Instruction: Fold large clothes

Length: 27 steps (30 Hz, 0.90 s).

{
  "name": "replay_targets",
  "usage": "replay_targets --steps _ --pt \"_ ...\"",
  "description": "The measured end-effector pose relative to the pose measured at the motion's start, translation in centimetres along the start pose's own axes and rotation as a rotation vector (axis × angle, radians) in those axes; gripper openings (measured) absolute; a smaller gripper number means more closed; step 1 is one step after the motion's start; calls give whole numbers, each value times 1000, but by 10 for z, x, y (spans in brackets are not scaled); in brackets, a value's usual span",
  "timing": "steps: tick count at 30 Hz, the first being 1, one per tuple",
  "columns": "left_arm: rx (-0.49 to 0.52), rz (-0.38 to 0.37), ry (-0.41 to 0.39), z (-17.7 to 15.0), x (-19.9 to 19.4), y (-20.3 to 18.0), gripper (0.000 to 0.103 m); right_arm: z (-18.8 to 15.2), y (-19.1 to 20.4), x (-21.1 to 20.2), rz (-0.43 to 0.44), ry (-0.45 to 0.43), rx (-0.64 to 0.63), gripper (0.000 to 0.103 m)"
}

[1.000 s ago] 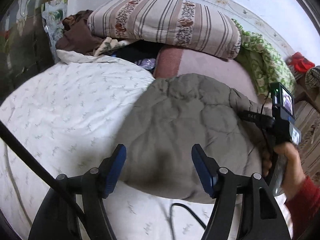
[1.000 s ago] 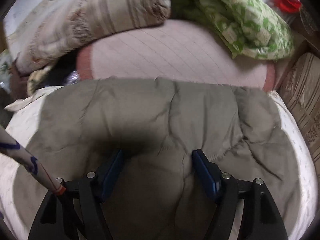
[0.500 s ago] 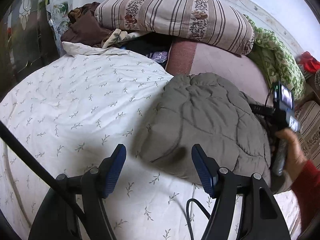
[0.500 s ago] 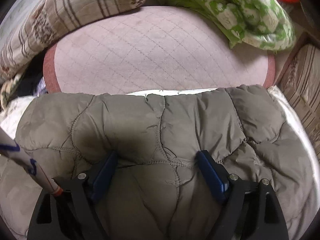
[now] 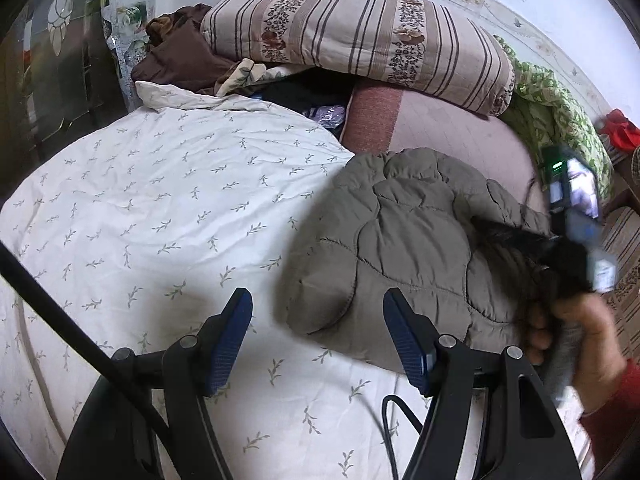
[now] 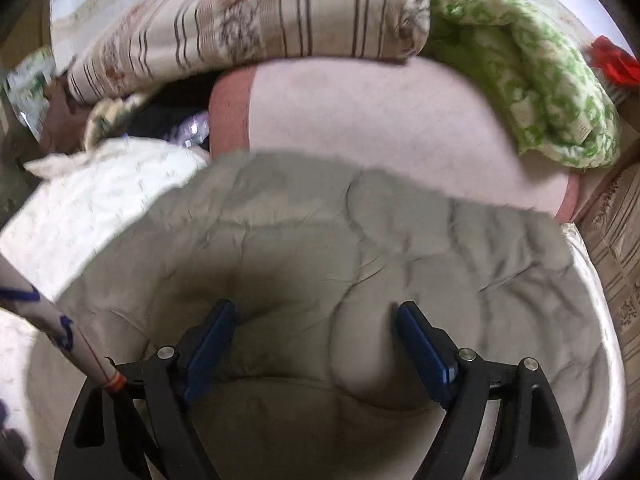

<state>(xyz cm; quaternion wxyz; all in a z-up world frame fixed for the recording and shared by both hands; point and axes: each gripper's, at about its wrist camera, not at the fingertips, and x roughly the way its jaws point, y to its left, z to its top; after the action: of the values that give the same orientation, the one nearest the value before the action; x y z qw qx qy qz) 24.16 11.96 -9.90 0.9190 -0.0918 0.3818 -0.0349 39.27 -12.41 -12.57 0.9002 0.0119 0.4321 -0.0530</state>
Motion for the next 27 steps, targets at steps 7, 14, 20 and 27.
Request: replay_targets --steps 7,14,20,27 --pt "-18 -4 -3 0 -6 2 67 10 -8 8 -18 30 14 93" --pt "13 -8 14 -6 -1 -9 67 -9 -97 -23 -122 1 102 93" --pt "41 -6 39 -12 8 -20 67 -60 -197 -45 -251 63 244 92" --pt "72 4 19 -22 -6 -31 67 -123 -268 -117 -251 54 367 92"
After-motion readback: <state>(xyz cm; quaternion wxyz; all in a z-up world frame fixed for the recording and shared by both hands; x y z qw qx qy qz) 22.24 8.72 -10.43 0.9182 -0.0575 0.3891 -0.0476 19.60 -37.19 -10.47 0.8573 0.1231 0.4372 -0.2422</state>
